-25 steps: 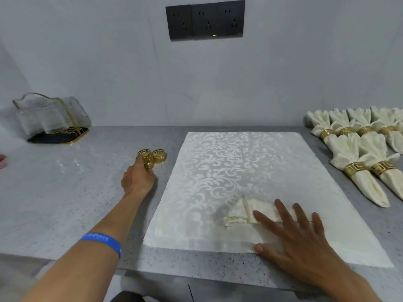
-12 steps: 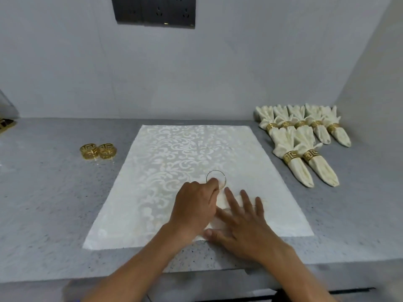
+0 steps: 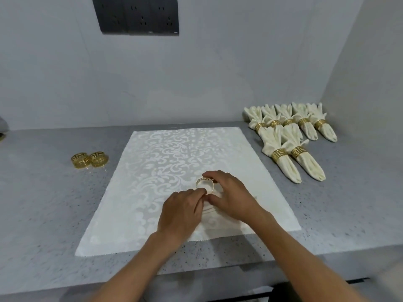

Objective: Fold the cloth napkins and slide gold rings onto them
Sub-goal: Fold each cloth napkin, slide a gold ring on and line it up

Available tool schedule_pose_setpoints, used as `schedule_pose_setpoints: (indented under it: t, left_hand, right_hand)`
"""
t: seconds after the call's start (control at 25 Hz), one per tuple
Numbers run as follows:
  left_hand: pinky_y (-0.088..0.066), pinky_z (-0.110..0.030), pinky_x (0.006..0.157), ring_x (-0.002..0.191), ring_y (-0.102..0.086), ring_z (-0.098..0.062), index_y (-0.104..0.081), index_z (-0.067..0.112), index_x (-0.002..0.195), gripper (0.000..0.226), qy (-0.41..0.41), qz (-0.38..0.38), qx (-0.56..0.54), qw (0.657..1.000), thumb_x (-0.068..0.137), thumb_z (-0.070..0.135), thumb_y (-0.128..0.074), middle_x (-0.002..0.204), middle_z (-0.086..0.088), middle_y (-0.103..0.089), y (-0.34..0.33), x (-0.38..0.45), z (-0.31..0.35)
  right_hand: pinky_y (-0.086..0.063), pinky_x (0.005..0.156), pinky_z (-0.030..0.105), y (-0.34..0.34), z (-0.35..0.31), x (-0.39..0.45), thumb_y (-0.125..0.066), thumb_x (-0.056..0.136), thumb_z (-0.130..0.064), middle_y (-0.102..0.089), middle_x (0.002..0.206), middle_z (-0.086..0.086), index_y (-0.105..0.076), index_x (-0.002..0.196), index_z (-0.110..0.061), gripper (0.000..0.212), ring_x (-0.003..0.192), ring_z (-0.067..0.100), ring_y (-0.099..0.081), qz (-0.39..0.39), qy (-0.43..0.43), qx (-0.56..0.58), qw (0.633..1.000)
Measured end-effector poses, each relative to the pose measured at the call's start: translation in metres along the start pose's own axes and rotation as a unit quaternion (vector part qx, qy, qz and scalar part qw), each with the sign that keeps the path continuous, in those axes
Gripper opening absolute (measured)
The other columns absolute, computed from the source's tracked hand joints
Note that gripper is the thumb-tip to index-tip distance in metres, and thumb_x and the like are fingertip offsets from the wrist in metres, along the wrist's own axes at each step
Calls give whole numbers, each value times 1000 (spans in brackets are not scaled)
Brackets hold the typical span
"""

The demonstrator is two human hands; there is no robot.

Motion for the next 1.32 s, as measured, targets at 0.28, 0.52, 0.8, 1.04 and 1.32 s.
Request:
schedule_pose_setpoints:
  t: [0.28, 0.52, 0.8, 1.04, 1.32]
  left_hand:
    - [-39, -28, 89, 93, -53, -15, -58, 29, 123, 40, -28, -116, 22, 993, 90, 51, -59, 111, 11, -57, -1, 2, 1]
    - [-36, -28, 88, 91, -50, -16, -62, 27, 116, 30, -24, -124, 40, 991, 92, 45, -55, 106, 8, -55, -6, 5, 6]
    - [-36, -29, 88, 94, -52, -17, -62, 26, 115, 31, -29, -115, 42, 992, 92, 45, -55, 105, 8, -57, -8, 5, 4]
    - [-35, -26, 84, 89, -53, -16, -64, 26, 109, 26, -30, -107, 43, 993, 92, 43, -55, 99, 8, -59, -7, 8, 5]
    - [-31, -24, 82, 87, -51, -14, -64, 29, 108, 25, -31, -112, 40, 992, 93, 45, -53, 96, 10, -57, -6, 10, 6]
  right_hand:
    - [-49, 89, 29, 105, 64, -36, -81, 72, -27, -46, 113, -12, -60, 122, -26, 54, 100, 7, -52, -56, -119, -100, 986]
    - [-44, 96, 25, 94, 71, -37, -77, 76, -34, -56, 121, -20, -55, 131, -35, 59, 108, 0, -52, -152, -99, -126, 975]
    - [-44, 86, 14, 104, 58, -30, -77, 76, -27, -59, 112, -16, -61, 121, -30, 48, 98, -3, -54, -118, -84, -131, 981]
    - [-40, 77, 8, 106, 60, -26, -78, 78, -23, -59, 111, -16, -62, 118, -30, 44, 94, -12, -52, -141, -73, -129, 979]
    - [-48, 88, 18, 103, 76, -36, -79, 78, -30, -60, 114, -20, -62, 121, -34, 46, 101, -5, -56, -155, -112, -89, 978]
Point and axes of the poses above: each hand's wrist, its own x-axis towards the middle knuckle, its own y-axis out of the back of the hand, z = x × y, the point moved 3 cm from there along x, towards the middle knuckle
